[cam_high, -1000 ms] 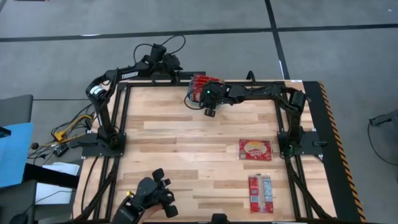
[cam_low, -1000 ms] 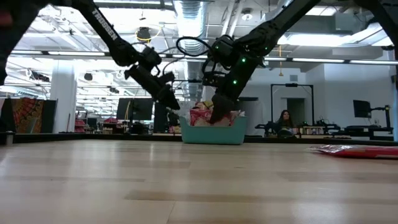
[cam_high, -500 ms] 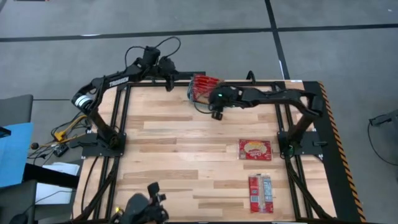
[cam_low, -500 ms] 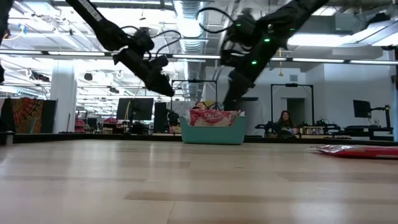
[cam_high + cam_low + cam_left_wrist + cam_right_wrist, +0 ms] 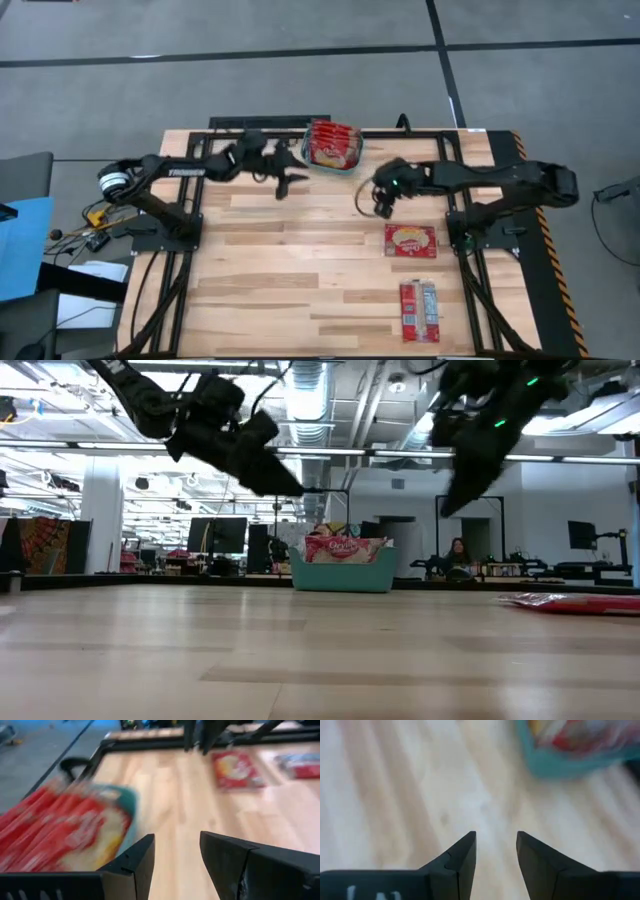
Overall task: Sort popcorn bags into baskets
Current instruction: Put the red popcorn bag into the blue bin
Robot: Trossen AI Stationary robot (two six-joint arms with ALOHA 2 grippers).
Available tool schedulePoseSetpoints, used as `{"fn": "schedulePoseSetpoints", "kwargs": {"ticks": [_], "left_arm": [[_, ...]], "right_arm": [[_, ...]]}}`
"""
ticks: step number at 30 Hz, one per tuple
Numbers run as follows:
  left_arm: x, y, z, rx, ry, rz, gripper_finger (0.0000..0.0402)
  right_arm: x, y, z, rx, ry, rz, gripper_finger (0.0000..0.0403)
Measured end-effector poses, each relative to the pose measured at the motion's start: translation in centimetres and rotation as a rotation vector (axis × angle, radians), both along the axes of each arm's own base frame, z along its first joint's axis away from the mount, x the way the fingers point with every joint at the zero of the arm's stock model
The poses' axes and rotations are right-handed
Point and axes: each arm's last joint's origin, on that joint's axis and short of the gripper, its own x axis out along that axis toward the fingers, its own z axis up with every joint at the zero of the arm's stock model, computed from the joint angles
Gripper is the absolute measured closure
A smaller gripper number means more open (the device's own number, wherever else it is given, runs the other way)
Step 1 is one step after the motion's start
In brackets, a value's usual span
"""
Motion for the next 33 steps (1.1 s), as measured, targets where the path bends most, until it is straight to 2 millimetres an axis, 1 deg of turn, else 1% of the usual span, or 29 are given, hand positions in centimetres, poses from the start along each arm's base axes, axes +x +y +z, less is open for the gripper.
{"fn": "schedulePoseSetpoints", "kwargs": {"ticks": [2,4,6,8,9,11,13,18,21,23,26,29,31,33], "left_arm": [[1.5,-2.0,0.0,0.016,-0.040,-0.021,0.0253],[2.7,-4.1,-0.5,0.011,-0.039,-0.044,0.0253],[4.2,-5.6,-0.6,0.022,-0.044,-0.048,0.0253],[5.1,-6.4,-0.8,-0.002,-0.034,-0.041,0.0253],[5.8,-6.7,-0.9,-0.012,-0.043,-0.038,0.0252],[6.1,-7.3,-1.4,-0.051,-0.014,-0.048,0.0250],[6.7,-7.9,-1.5,-0.067,-0.028,-0.064,0.0247],[7.0,-9.4,-1.7,-0.107,-0.034,-0.088,0.0239],[7.4,-10.3,-1.4,-0.124,-0.094,-0.060,0.0233],[8.4,-10.6,-1.6,-0.135,-0.150,-0.034,0.0225],[10.9,-10.8,-2.3,-0.156,-0.135,-0.058,0.0208],[13.6,-10.8,-3.1,-0.160,-0.103,-0.083,0.0187],[15.1,-10.8,-3.7,-0.149,-0.064,-0.102,0.0175],[16.7,-10.7,-4.3,-0.124,-0.063,-0.113,0.0166]], "right_arm": [[-0.9,1.3,0.2,0.045,0.041,-0.012,0.0238],[-1.7,2.5,0.4,0.090,0.056,-0.018,0.0240],[-2.3,3.5,0.4,0.136,0.089,-0.040,0.0241],[-3.0,4.4,0.1,0.186,0.148,-0.076,0.0240],[-3.4,4.8,-0.1,0.199,0.187,-0.092,0.0240],[-4.0,5.9,-0.5,0.227,0.247,-0.116,0.0238],[-4.7,6.7,-1.1,0.245,0.296,-0.127,0.0236],[-6.2,8.5,-2.6,0.352,0.343,-0.189,0.0217],[-7.1,9.5,-3.2,0.426,0.374,-0.253,0.0197],[-7.4,10.2,-3.1,0.444,0.368,-0.286,0.0185],[-8.0,11.3,-2.9,0.425,0.327,-0.332,0.0175],[-8.5,12.4,-2.9,0.452,0.312,-0.372,0.0173],[-8.9,13.1,-3.0,0.465,0.327,-0.376,0.0176],[-9.3,13.8,-3.1,0.473,0.339,-0.385,0.0180]]}}
